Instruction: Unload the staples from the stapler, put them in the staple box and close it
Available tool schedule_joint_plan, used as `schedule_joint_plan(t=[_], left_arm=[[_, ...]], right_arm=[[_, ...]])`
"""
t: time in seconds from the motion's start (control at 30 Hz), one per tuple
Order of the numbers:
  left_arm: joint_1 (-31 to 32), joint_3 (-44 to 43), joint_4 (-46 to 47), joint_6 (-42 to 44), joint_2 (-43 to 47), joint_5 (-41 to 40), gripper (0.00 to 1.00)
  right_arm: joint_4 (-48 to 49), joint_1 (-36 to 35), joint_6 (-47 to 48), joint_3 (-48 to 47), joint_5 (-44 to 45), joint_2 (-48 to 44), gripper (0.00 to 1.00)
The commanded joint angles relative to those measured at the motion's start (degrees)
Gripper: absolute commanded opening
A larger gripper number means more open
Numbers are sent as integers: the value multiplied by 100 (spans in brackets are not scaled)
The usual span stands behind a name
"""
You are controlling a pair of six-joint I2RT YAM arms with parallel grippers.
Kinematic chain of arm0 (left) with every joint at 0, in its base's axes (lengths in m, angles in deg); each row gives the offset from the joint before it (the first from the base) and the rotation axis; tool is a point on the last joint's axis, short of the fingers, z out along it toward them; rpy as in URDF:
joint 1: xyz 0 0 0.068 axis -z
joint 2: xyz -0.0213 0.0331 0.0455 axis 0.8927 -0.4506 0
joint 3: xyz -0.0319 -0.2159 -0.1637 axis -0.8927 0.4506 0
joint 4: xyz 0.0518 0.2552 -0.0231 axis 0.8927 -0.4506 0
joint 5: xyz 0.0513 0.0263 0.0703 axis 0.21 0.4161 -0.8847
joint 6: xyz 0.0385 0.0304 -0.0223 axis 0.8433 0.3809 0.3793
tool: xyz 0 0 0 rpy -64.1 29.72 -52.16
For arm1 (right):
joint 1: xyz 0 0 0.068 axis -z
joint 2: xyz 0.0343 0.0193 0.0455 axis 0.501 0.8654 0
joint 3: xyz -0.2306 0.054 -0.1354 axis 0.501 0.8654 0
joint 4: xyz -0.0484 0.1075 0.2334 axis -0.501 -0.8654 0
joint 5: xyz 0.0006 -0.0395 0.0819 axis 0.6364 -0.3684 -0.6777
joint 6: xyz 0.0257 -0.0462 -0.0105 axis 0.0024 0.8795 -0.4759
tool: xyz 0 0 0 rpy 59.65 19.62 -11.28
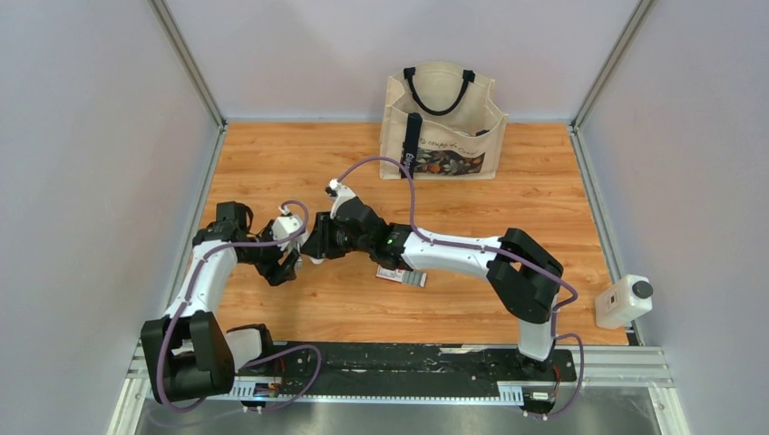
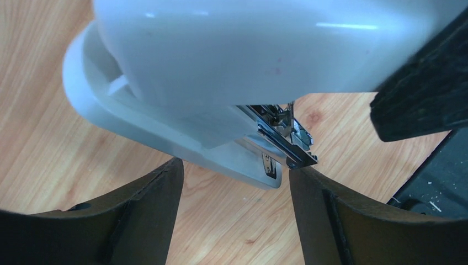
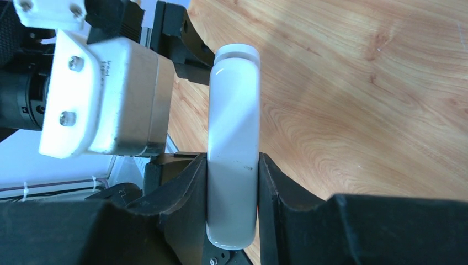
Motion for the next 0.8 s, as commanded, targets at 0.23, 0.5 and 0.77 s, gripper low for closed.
schedule_joint_plan(t=[0.23,0.5,0.77], left_arm=[[34,201,602,157,375,-19,57],[43,482,1464,-300,735,-353,37],[51,781,2396,-467,1025,-916,28]], right_arm=[[628,-40,-284,154,-327,-326,3],[198,-172,-135,303,-441,-405,2],[-23,-585,374,743,-99,-537,1]])
